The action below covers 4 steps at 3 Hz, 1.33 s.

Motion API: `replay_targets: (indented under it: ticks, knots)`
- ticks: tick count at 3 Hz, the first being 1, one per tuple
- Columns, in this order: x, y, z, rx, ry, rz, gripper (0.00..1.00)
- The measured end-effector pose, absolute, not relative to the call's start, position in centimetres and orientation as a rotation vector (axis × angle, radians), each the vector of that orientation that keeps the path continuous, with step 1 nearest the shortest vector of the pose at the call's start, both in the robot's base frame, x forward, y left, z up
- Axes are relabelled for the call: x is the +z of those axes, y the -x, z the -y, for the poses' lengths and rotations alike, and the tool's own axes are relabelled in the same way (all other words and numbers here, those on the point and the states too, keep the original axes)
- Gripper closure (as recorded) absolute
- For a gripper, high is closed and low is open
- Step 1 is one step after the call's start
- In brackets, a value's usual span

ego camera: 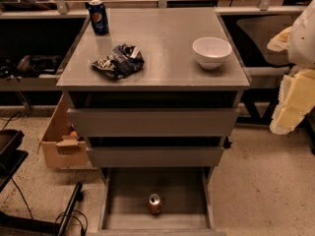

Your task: Pick coke can from bottom drawer and place on counter

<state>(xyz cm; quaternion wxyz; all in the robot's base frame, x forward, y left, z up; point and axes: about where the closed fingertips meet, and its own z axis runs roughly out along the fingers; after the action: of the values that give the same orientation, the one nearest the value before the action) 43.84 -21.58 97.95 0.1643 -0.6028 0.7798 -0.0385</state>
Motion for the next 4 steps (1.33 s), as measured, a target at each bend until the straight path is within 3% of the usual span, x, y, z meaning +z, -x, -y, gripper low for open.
replay_targets:
  ticks: [2,4]
  knots:
    - [97.5,-43.9,21.6,-0.091,1.702,-2.22,0.0]
    - [85.2,-41.3,20.7,0.229,1.565,-2.191,0.0]
